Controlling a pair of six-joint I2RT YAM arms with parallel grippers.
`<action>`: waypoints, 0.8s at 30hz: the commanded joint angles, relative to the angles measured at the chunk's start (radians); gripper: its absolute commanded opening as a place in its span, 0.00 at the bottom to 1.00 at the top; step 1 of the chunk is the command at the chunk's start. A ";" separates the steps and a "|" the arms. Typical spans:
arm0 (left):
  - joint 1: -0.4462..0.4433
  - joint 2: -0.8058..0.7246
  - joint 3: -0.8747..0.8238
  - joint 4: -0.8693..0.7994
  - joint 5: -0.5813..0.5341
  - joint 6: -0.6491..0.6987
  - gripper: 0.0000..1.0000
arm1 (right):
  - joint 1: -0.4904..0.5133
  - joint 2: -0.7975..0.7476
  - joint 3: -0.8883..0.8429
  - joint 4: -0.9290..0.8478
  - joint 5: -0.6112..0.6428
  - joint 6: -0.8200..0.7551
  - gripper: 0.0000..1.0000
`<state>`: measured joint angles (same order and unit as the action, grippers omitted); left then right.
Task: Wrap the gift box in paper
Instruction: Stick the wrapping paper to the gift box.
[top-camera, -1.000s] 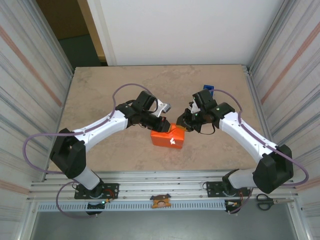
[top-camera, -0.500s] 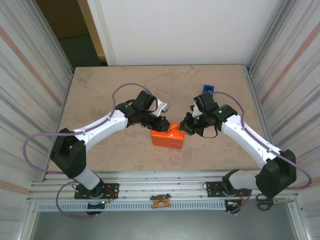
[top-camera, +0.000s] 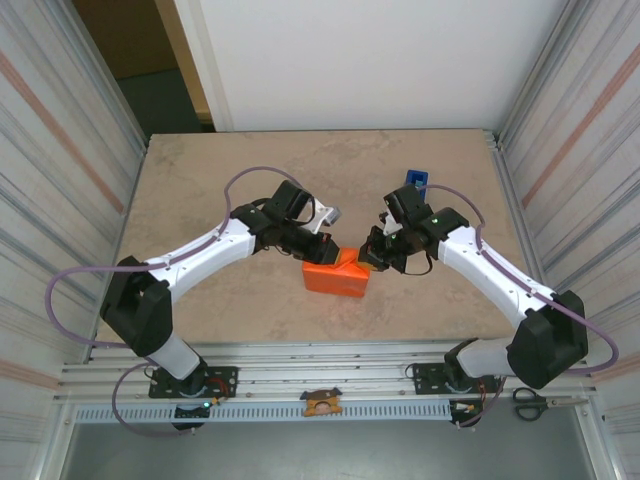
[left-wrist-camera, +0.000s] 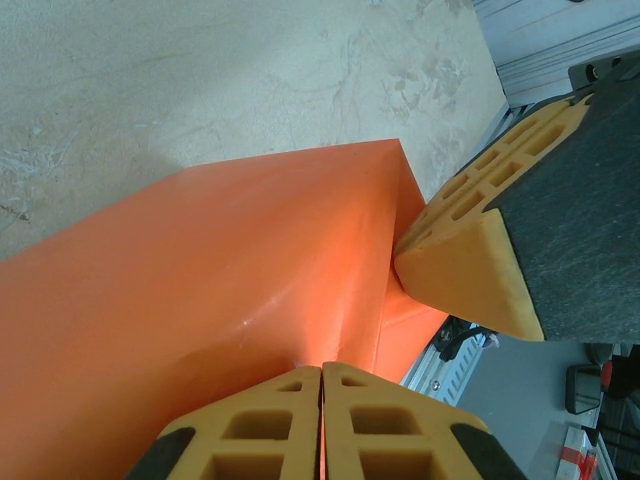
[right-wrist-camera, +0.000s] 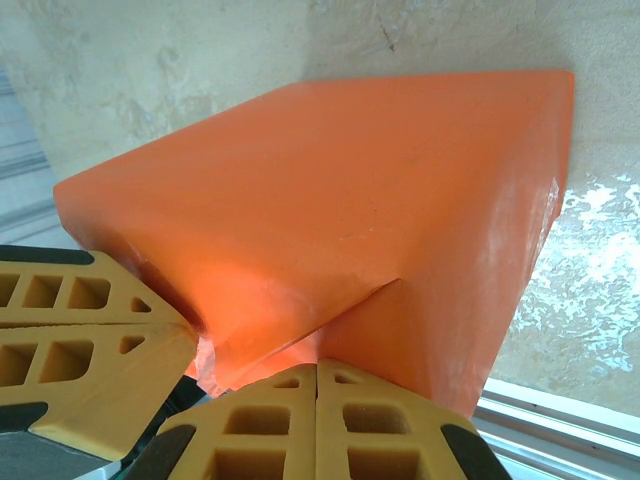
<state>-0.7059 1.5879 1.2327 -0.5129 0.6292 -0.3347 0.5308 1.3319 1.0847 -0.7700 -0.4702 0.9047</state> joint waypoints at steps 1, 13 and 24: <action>0.009 0.022 0.011 -0.053 0.008 0.023 0.10 | 0.009 0.018 0.031 -0.031 0.018 -0.041 0.01; 0.009 0.027 -0.030 -0.033 -0.006 0.006 0.10 | 0.031 -0.069 0.017 0.100 -0.148 -0.036 0.00; 0.009 0.026 -0.033 -0.032 -0.003 0.003 0.10 | 0.093 -0.009 -0.055 0.195 -0.143 -0.010 0.00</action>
<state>-0.7013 1.5917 1.2301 -0.5007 0.6323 -0.3363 0.6178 1.3109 1.0458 -0.6247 -0.6010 0.8726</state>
